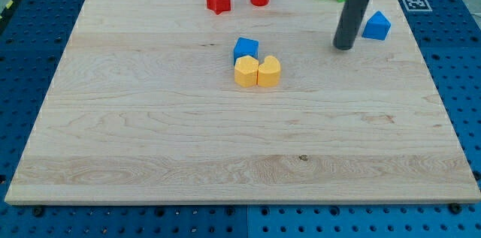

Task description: Push the blue tringle closer to the blue cube

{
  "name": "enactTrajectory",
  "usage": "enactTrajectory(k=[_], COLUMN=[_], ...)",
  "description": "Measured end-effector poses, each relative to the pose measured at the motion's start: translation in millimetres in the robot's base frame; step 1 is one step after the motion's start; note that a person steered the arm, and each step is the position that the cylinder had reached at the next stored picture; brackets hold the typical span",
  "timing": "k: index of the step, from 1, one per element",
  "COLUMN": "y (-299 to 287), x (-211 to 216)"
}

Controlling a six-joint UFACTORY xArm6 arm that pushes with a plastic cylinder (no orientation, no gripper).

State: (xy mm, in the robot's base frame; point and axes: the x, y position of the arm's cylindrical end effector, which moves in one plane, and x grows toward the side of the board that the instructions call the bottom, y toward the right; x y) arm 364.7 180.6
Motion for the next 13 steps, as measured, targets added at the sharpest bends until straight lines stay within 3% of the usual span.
enactTrajectory(k=[2,4,5,6,8,11,13], y=[72.6,121.7,92.1,56.4,63.9,-6.4,-6.4], x=[15.0,-33.5,-67.5,-57.9,-23.6,-10.8,12.6])
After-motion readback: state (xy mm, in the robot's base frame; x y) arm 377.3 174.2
